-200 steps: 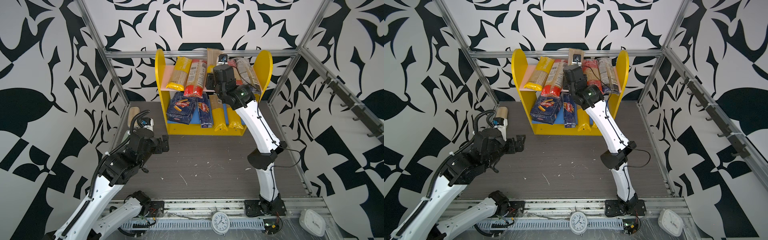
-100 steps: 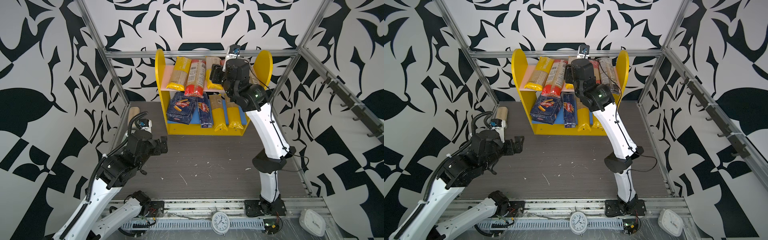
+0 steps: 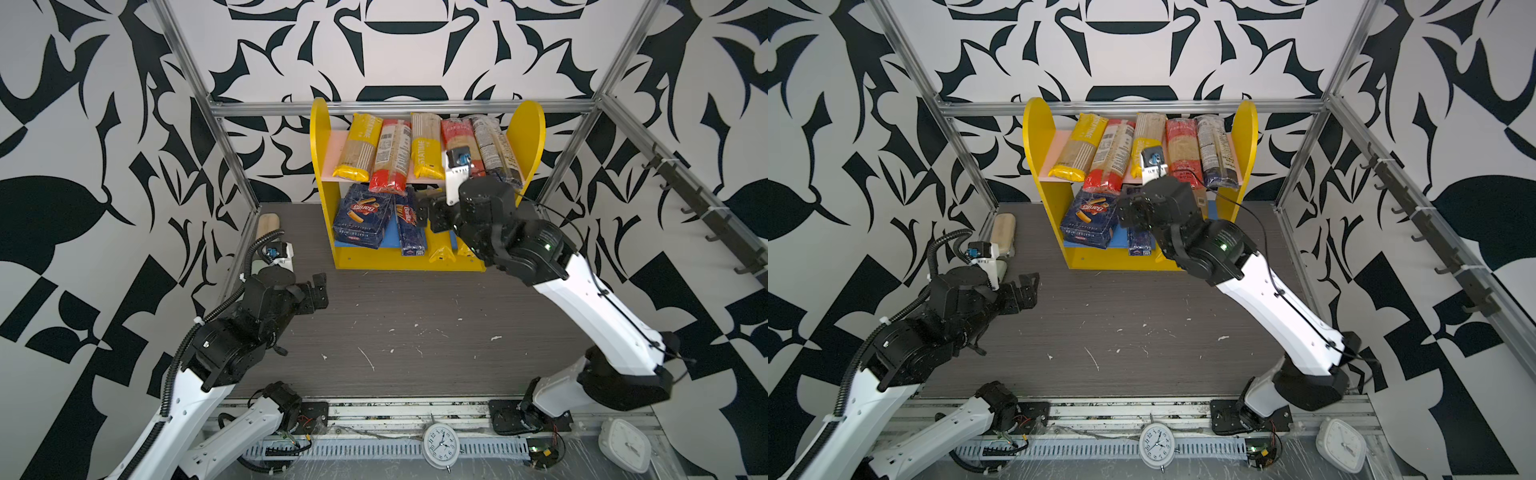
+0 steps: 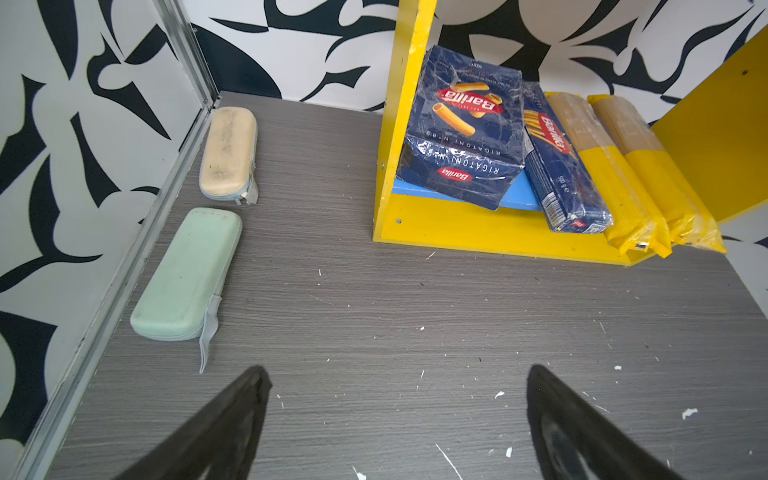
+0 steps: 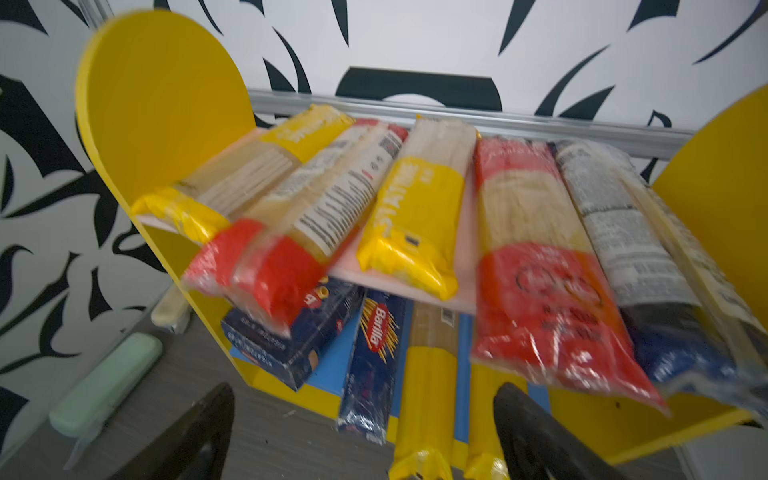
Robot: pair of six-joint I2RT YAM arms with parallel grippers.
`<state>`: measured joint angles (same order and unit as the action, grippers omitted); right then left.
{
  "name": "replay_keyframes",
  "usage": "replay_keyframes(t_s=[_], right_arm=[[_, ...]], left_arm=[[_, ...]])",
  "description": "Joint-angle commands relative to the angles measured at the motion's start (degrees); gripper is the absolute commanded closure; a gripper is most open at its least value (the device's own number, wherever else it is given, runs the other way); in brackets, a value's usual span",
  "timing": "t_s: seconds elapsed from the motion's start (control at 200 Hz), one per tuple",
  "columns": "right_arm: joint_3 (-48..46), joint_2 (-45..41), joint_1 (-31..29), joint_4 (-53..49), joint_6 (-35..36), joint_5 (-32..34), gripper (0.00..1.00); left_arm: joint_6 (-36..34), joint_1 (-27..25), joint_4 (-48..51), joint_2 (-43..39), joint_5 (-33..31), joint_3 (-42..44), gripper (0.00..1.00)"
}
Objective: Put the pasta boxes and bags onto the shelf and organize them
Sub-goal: 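Open the right gripper and draw it back from the shelf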
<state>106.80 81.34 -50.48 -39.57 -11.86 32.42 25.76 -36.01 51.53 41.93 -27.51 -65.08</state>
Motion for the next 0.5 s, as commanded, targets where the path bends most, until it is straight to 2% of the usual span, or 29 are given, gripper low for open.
replay_keyframes(t_s=[0.0,0.14,0.27,0.495], right_arm=[[-8.88,-7.93,0.51,2.03,-0.71,-0.66,0.0],[-18.23,-14.68,0.55,-2.35,-2.91,0.39,0.0],[-28.74,-21.75,0.53,-1.92,-5.81,0.07,0.0],[-40.44,-29.75,0.56,-6.57,-11.33,6.14,0.0]], left_arm=[[0.78,-0.03,-0.44,-0.87,-0.7,1.94,0.01],[1.05,-0.03,-1.75,-0.98,-0.79,3.21,0.01],[1.48,-0.03,-4.31,-0.16,-1.35,5.01,0.01],[0.61,-0.03,-9.08,2.16,-1.17,8.46,0.01]])
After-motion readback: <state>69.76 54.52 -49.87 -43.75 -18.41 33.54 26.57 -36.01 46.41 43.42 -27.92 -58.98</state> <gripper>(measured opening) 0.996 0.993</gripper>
